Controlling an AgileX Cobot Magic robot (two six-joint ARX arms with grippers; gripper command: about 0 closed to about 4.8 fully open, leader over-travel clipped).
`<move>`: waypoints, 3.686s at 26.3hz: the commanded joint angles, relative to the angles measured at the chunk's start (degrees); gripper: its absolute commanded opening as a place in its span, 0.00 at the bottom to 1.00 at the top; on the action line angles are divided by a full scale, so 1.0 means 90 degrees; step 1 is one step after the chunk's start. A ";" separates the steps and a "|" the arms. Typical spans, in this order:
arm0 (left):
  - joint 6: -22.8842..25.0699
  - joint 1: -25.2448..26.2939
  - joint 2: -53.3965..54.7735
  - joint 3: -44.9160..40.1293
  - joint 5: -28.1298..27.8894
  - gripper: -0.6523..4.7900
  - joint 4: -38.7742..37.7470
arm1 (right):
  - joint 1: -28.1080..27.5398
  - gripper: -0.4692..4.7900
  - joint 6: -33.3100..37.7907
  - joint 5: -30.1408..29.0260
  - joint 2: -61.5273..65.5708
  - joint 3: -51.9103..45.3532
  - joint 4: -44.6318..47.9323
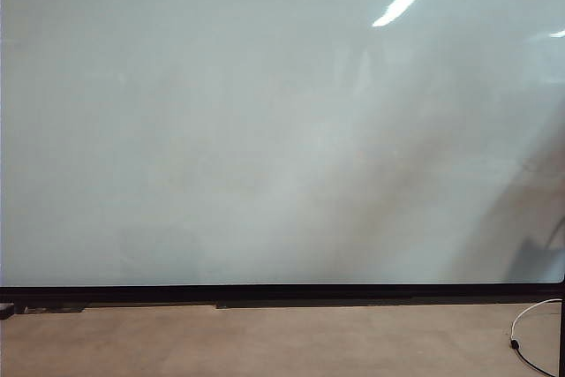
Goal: Pick up the pen on the shelf to the right of the whiteboard and draw a check mark.
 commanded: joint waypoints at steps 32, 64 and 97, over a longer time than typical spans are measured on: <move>0.0029 0.0000 0.0000 0.0019 0.0002 0.11 0.0080 | -0.0194 0.07 0.0012 0.0593 -0.0216 -0.0240 0.0520; 0.0029 0.0000 0.0000 0.0017 0.0000 0.11 0.0080 | 0.4648 0.07 -0.0282 0.4719 -0.5748 -0.2671 -0.3337; 0.0029 0.0000 0.0000 0.0019 0.0000 0.11 0.0078 | 0.5379 0.07 -0.0491 0.2329 -0.2742 -0.1316 -0.1411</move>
